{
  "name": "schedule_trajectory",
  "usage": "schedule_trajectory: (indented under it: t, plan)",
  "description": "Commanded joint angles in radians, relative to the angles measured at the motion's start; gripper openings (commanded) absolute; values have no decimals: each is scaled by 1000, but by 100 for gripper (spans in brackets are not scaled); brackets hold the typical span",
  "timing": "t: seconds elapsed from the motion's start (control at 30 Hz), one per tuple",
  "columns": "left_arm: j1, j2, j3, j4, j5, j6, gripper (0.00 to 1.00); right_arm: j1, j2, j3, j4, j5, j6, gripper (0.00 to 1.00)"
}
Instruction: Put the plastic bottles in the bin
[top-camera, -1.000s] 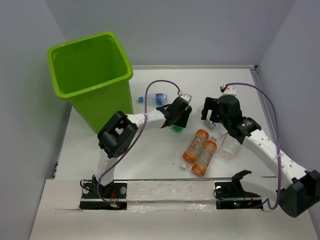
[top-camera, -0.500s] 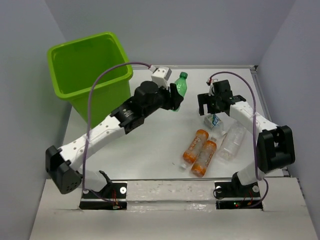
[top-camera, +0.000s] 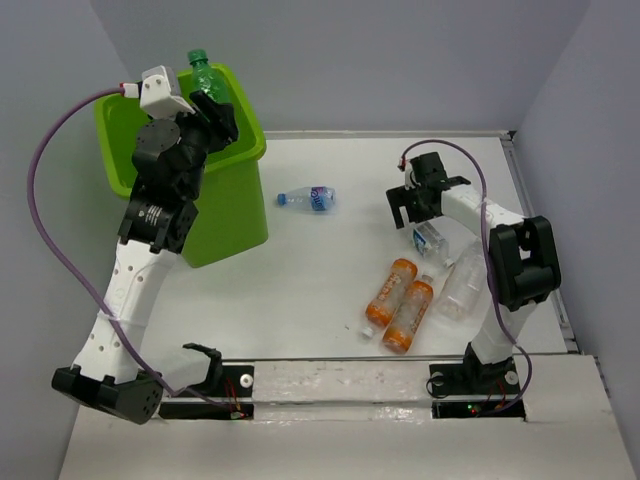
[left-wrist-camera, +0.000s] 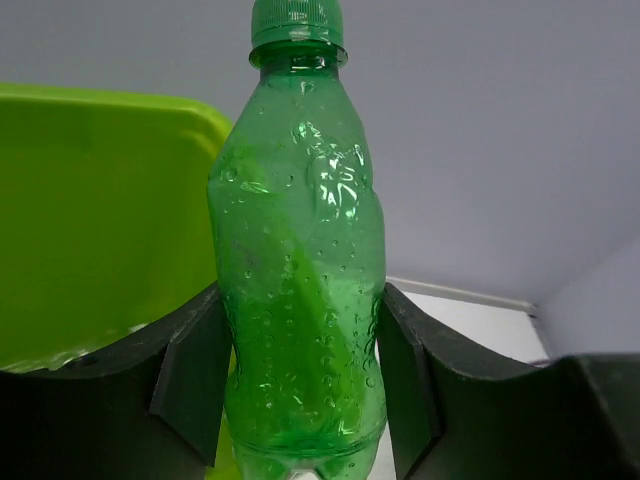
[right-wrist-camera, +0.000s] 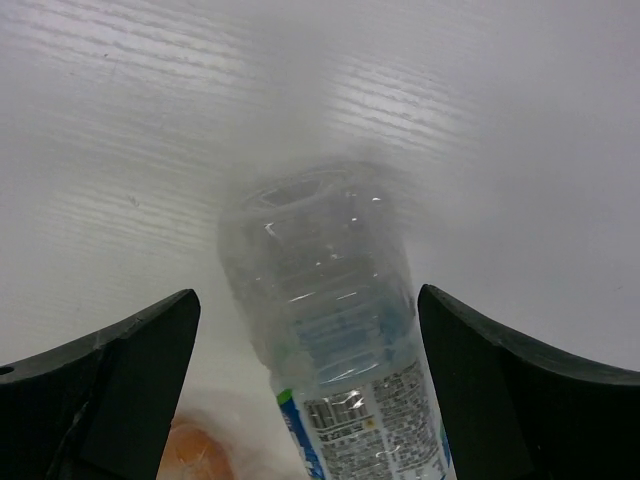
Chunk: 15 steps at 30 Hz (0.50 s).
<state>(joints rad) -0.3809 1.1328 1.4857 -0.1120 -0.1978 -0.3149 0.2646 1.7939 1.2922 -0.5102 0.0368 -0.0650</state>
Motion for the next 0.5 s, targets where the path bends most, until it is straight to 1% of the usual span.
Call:
schedule_trajectory:
  t: [0.0,0.07,0.13,0.17,0.2,0.23,0.27,0.3,0.33,0.37,0.4,0.47]
  plan:
    - [114,19,-10,-11,-73,-1,32,-1,33,70,-19,77,-47,94]
    - [161,41,-19,-3,-89,-18,34,-1,50,90,-21,83,-56,91]
    - [197,80,-13,-15,-98,-38,35,-1,59,102,-21,86,-59,86]
    - [221,88,-18,-15,-123,-42,36,-1,59,110,-19,87,-61,78]
    - [232,93,-25,-9,-135,-49,38,-1,58,114,-21,89,-61,78]
    - [241,93,-45,3,-146,-59,40,-1,55,117,-19,90,-62,71]
    - [249,91,-51,8,-161,-64,58,-1,53,121,-19,100,-62,67]
    - [257,88,-56,9,-166,-64,70,-1,48,124,-16,109,-61,60]
    - [257,79,-58,9,-167,-64,80,-1,44,125,-7,118,-61,58]
    - [257,71,-59,14,-163,-61,97,-1,29,127,-4,138,-62,56]
    - [257,61,-59,20,-158,-59,99,-1,19,131,4,149,-59,54]
    - [257,32,-48,32,-143,-56,99,-1,-5,139,24,178,-55,50]
